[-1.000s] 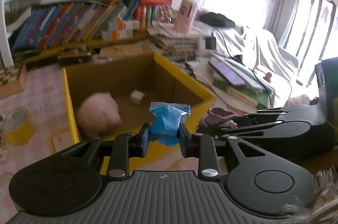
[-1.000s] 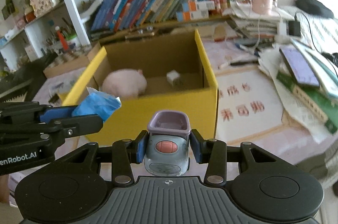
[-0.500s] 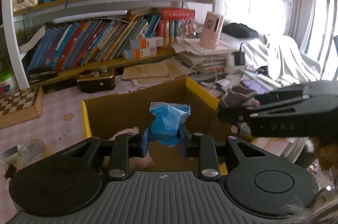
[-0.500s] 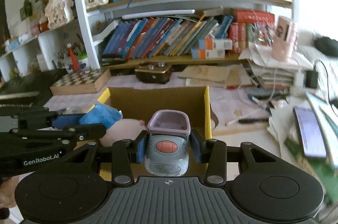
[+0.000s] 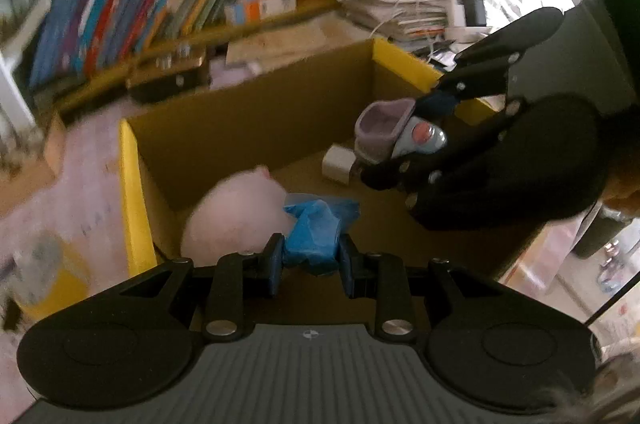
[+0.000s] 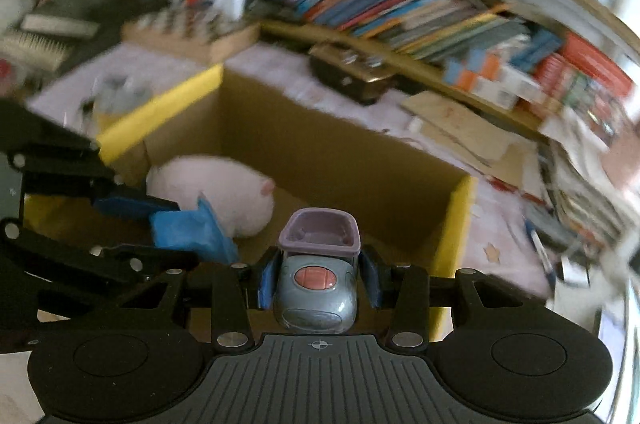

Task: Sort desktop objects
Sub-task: 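Open the left tool over the box dropping the cloth while the right tool releases the car inside, then withdraw both open tools from the box back over the table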

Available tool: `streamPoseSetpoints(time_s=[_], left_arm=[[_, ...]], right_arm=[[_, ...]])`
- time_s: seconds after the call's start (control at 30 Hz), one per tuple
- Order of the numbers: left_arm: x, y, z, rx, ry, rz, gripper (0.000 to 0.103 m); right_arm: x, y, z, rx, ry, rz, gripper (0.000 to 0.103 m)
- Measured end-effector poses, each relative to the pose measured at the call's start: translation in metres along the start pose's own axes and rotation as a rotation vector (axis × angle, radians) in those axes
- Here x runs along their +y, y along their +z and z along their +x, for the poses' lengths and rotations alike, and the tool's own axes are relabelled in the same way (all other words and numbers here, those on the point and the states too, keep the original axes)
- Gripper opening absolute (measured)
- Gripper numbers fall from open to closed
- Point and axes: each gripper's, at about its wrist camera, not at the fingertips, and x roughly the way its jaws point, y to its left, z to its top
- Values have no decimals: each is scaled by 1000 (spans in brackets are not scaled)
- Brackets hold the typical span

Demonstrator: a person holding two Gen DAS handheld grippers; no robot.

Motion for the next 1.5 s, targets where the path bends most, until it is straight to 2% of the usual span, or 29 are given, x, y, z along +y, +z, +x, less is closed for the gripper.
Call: streamPoseSetpoints(time_s=[0.2, 0.37, 0.5, 0.57, 0.63, 0.73, 0.77, 0.8, 0.83, 0.9, 1.07, 1.13, 1.3, 1.43, 1.5], left_arm=[[8, -1, 12, 82, -51, -65, 26], [8, -3, 13, 87, -59, -80, 26], [7, -4, 12, 73, -50, -78, 27], [5, -4, 9, 46, -28, -74, 31], [5, -4, 3, 17, -8, -69, 34], [2, -3, -11, -32, -15, -54, 52], [1, -3, -16, -47, -7, -48, 66], [-1, -3, -22, -64, 25, -40, 75], [-3, -3, -29, -87, 50, -29, 77], [-3, -4, -43, -125, 50, -30, 81], [1, -9, -78, -221, 77, -94, 87], [2, -13, -91, -265, 100, -123, 91], [6, -27, -117, -348, 169, -199, 99], [10, -40, -133, -390, 187, -250, 99], [12, -47, -139, -403, 195, -257, 100]], right_arm=[[18, 8, 37, 190, 79, -230, 43], [26, 3, 59, 322, 127, -297, 43], [29, 0, 57, 325, 125, -312, 43], [27, -1, 53, 308, 118, -297, 43], [22, -1, 49, 287, 106, -268, 48], [16, -2, 38, 245, 93, -222, 54], [13, -1, 31, 220, 92, -193, 55], [9, 2, 27, 197, 93, -166, 57], [6, 2, 19, 169, 92, -139, 59], [1, 4, 4, 108, 74, -95, 61], [-11, 7, -34, -31, 34, 52, 61], [-12, 5, -49, -86, 18, 105, 65], [-3, -8, -76, -203, -53, 216, 66], [8, -23, -94, -275, -114, 314, 67], [16, -30, -102, -305, -150, 351, 70]])
